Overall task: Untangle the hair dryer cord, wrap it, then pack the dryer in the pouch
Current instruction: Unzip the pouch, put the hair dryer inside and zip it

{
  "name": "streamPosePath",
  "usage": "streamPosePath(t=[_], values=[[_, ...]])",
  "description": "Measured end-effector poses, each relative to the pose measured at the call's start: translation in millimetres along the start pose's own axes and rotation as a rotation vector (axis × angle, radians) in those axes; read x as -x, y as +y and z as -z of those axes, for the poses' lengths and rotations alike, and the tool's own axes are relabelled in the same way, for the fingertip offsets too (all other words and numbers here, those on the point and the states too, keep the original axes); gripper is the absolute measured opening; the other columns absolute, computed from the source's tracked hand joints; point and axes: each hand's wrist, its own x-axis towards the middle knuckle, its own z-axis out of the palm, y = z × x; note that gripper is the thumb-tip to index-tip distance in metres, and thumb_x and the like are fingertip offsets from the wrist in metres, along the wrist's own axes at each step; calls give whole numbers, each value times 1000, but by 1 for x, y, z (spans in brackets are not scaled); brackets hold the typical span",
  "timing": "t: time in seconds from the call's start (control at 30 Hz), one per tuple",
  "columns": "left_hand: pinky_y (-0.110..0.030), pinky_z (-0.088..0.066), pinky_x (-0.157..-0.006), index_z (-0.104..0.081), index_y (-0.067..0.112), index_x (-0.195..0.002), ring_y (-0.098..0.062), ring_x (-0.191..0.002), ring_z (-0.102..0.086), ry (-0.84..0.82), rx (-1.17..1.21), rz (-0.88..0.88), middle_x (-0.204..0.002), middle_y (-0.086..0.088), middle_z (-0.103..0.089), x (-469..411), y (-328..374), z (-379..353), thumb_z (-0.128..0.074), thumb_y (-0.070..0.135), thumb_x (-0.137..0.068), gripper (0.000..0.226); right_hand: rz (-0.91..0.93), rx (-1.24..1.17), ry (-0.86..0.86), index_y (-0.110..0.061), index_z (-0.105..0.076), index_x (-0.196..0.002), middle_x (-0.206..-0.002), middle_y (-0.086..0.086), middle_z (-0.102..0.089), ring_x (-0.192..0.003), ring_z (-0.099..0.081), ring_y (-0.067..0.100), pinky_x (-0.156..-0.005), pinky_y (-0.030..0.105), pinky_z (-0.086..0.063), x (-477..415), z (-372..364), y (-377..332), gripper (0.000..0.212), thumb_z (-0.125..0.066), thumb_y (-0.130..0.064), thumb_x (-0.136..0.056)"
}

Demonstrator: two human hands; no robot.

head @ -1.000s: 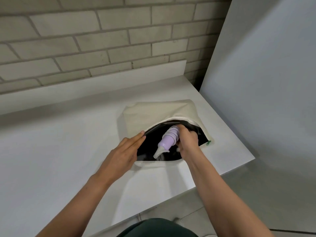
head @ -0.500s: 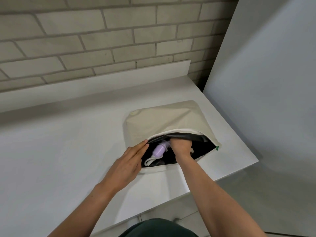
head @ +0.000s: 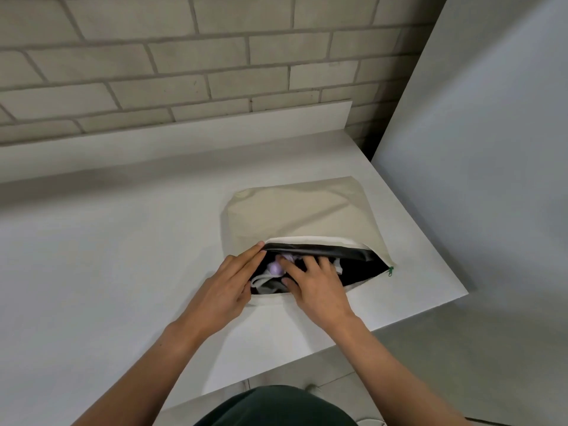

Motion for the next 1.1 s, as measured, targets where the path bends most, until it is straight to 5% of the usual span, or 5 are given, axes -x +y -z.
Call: streamPosePath(t=[0.1, 0.27, 0.5, 0.87, 1.1], values=[[-23, -55, -64, -31, 22, -160, 2, -99, -35, -11, 11, 9, -168, 26, -13, 6, -1, -2, -67, -3, -88, 85, -48, -7, 36, -32, -77, -96, -68, 4, -68, -58, -64, 35, -56, 39, -53, -21, 2, -10, 11, -82, -34, -86], [-24, -56, -67, -29, 26, -160, -7, -105, -45, -49, -10, -29, -168, 25, -12, 13, -12, -2, -63, -2, -92, 81, -214, 69, -126, -22, -63, -63, -62, 1, -64, -56, -63, 27, -53, 27, -35, -57, 0, -23, 23, -80, -16, -76], [-27, -57, -71, -33, 21, -160, -8, -104, -45, 33, -17, 8, -168, 23, -18, -1, -20, 13, -64, -2, -92, 78, -272, 46, -296, -23, -64, -108, -119, 3, -68, -116, -60, 30, -101, 37, -44, -88, -16, -28, 24, -41, -27, -105], [-28, -58, -73, -48, 19, -152, -12, -107, -49, 85, -76, 9, -159, 8, -42, -11, -43, 15, -67, -4, -90, 68, 62, -338, -36, -16, -74, -124, -135, 1, -67, -126, -59, 20, -110, 37, -49, 14, 29, -4, 30, -54, -31, -106], [-35, -59, -61, -59, 23, -141, -14, -108, -52, 150, -82, 47, -143, 3, -53, -15, -47, 18, -69, -6, -88, 61, -238, -318, 305, -14, -67, -133, -134, 4, -61, -119, -57, 24, -100, 26, -48, 34, 69, 94, 63, -58, 20, -82]])
